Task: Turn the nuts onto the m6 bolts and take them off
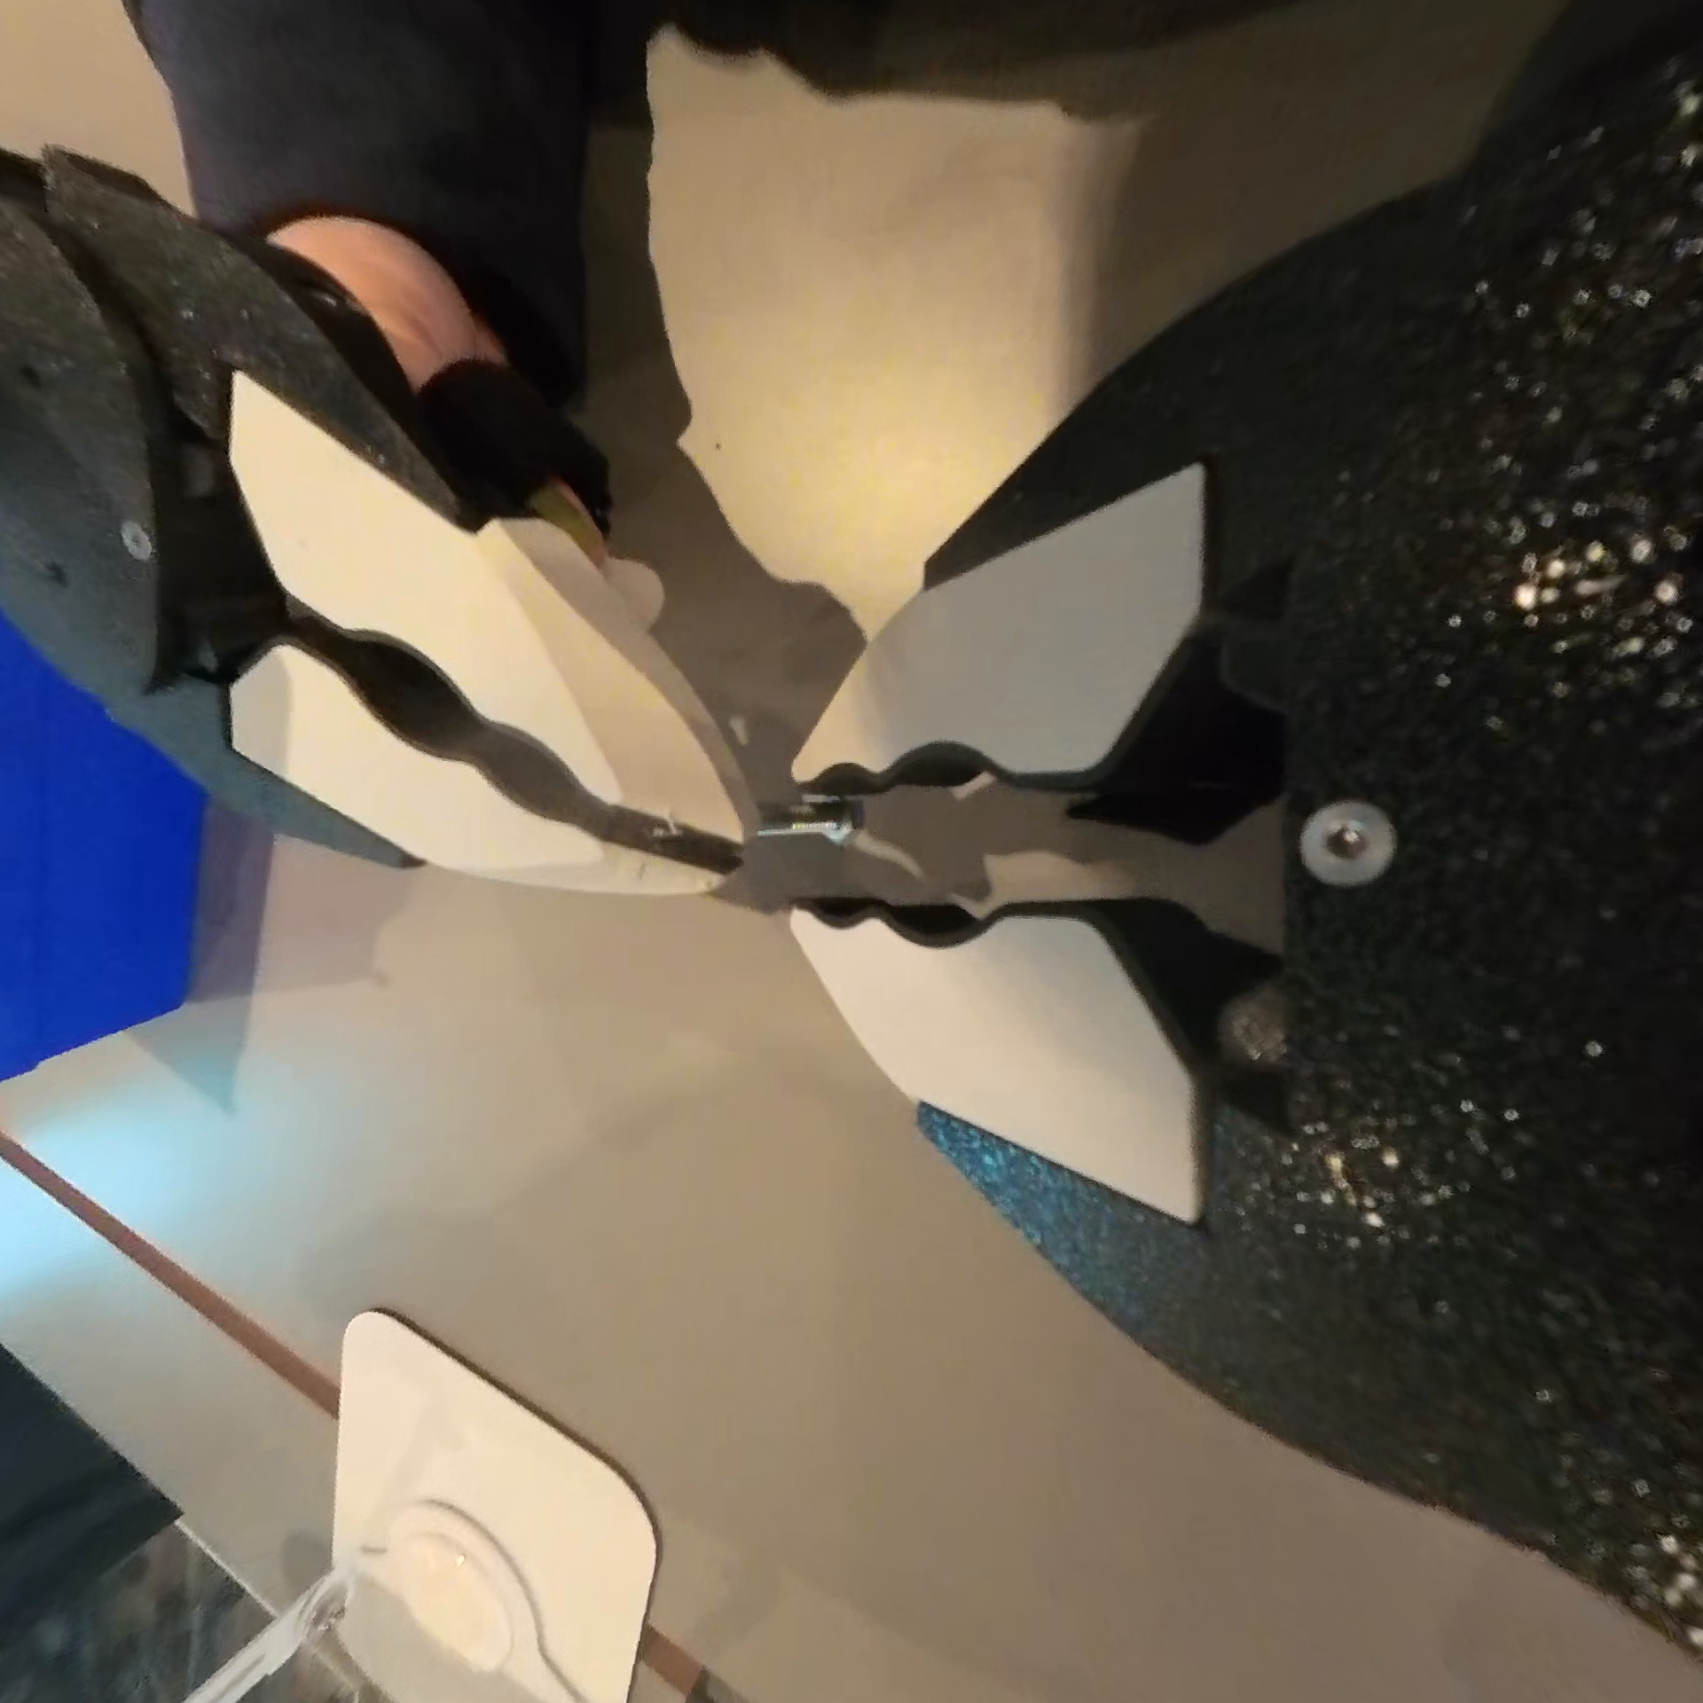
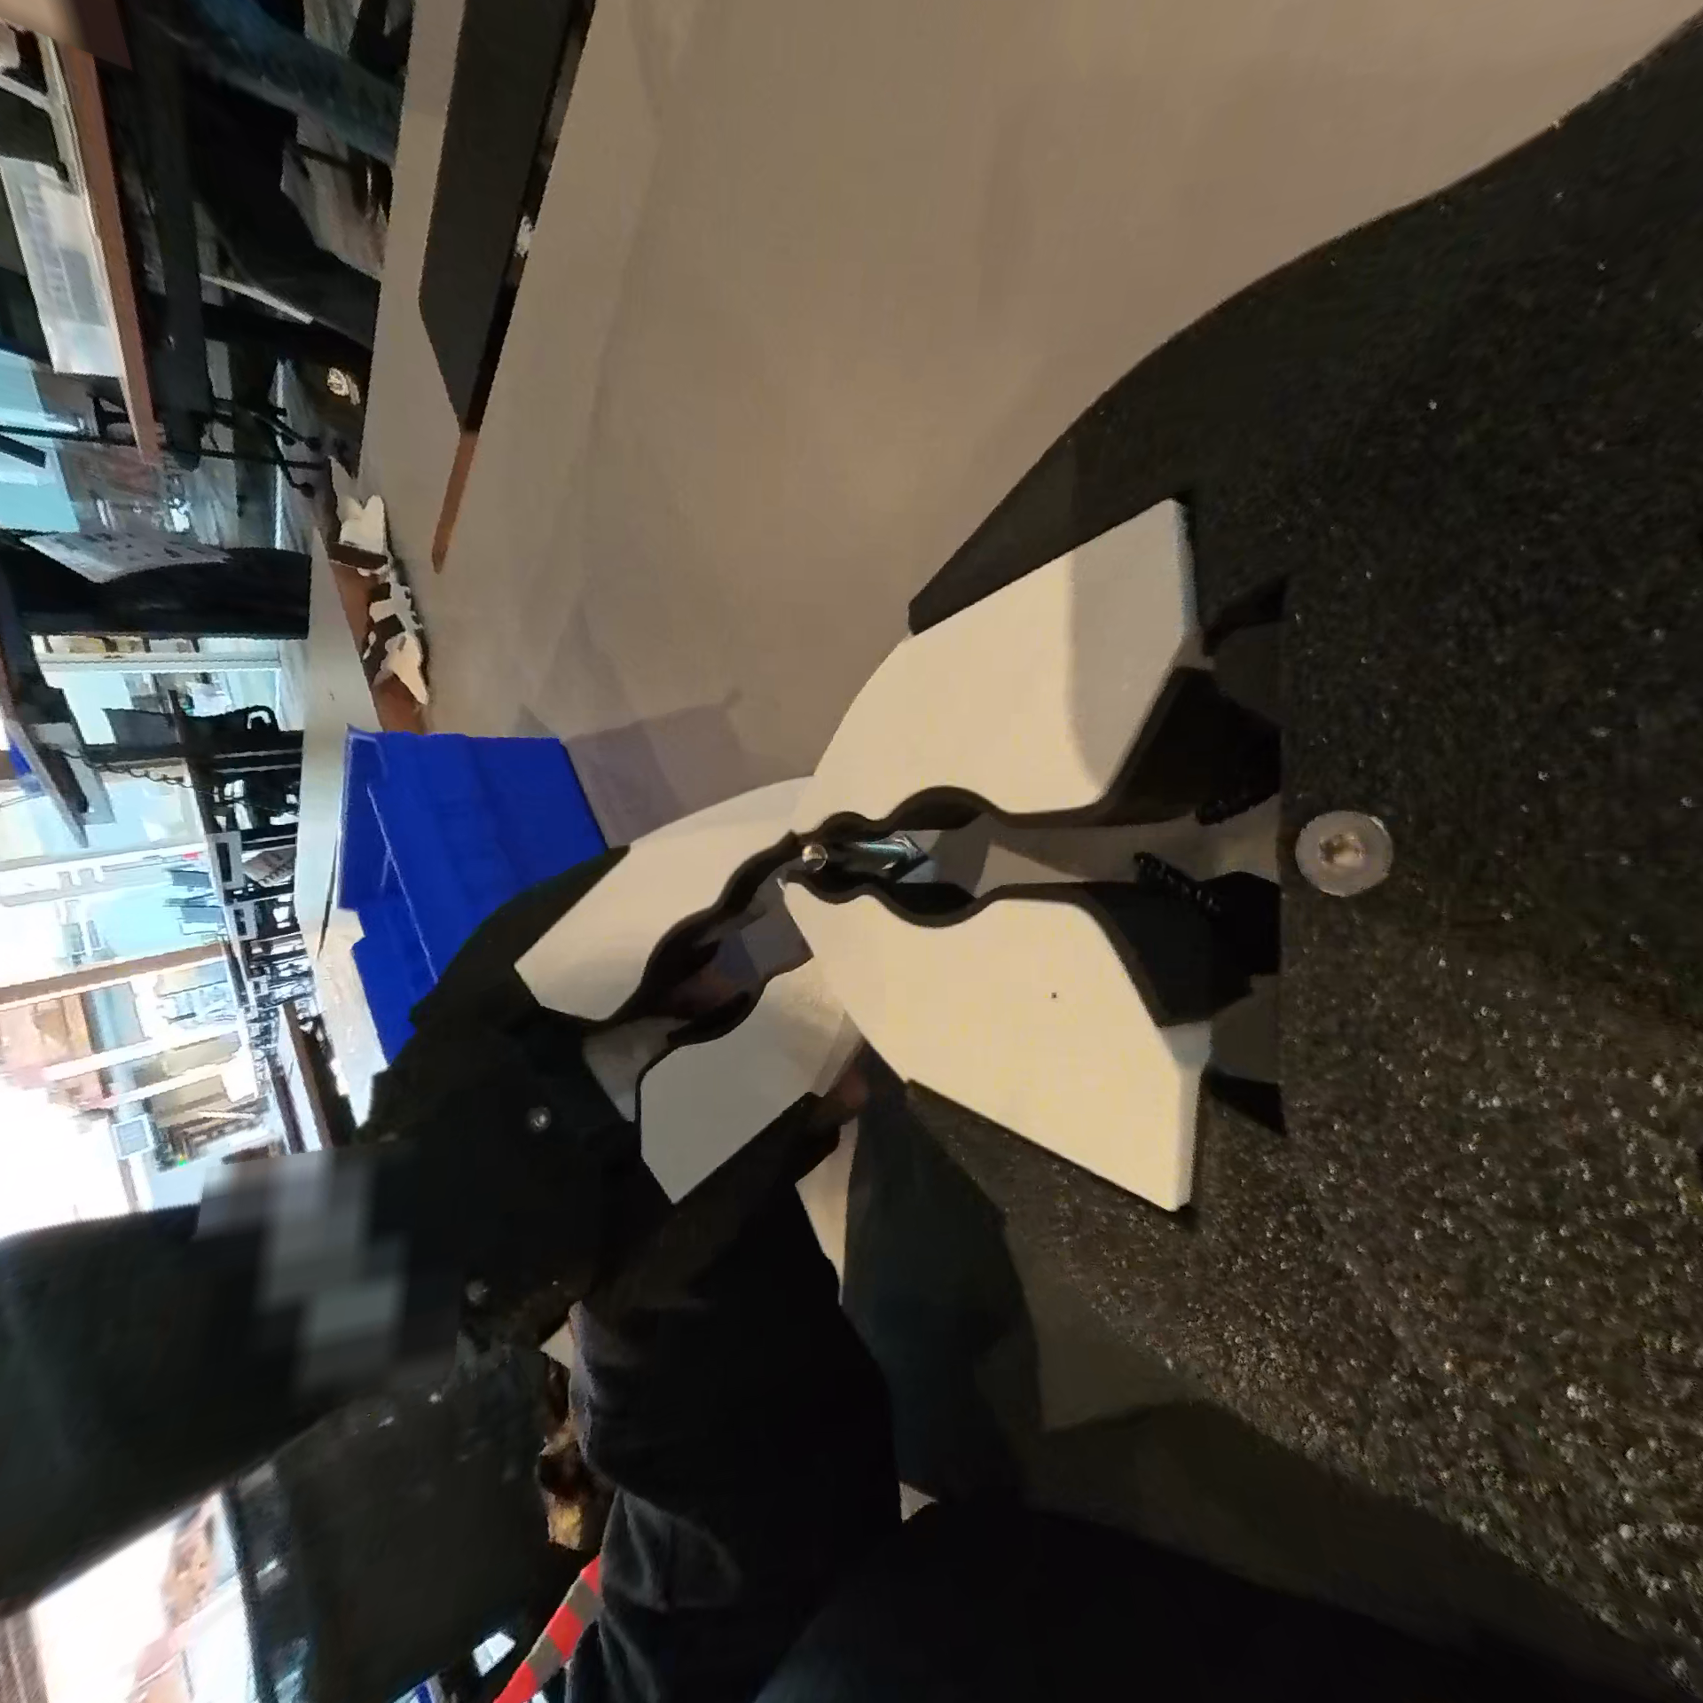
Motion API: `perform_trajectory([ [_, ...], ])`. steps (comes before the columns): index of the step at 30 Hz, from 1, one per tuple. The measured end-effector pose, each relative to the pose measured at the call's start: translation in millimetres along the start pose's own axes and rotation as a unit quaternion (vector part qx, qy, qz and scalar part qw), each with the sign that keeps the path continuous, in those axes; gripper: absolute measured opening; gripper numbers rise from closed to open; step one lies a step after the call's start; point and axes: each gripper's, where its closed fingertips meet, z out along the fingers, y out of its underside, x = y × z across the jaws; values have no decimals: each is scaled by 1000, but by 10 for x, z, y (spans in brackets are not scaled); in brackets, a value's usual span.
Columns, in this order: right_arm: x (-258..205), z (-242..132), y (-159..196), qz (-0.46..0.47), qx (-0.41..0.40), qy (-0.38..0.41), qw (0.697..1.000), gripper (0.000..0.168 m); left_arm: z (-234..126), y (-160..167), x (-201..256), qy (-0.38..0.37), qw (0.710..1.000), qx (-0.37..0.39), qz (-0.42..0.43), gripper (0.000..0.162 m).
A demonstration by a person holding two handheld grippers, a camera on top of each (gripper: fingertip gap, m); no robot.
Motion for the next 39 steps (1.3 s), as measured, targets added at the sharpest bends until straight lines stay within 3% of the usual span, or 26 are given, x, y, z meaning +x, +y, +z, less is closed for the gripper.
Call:
perform_trajectory([
  [7,-9,-3,-32,-19,15,1,1000,5,-33,75,69,32,999,-24,-20,38],
  [11,-56,-1,-48,-20,21,-15,999,5,-35,29,109,46,998,-2,-31,27],
  [28,-290,-16,-20,-44,19,-99,994,5,-77,86,338,129,991,-5,-30,10],
  [33,-222,-6,-23,-47,22,-72,996,6,-64,96,245,94,995,-1,-35,10],
  [35,-99,-27,-45,-49,27,-33,998,16,-71,135,154,61,997,-6,-39,10],
  [36,-19,-37,-29,-44,20,-11,999,23,-86,165,102,41,998,-10,-41,10],
  [39,294,-2,182,-28,-59,68,995,23,-174,249,-43,-20,998,-20,-52,10],
])
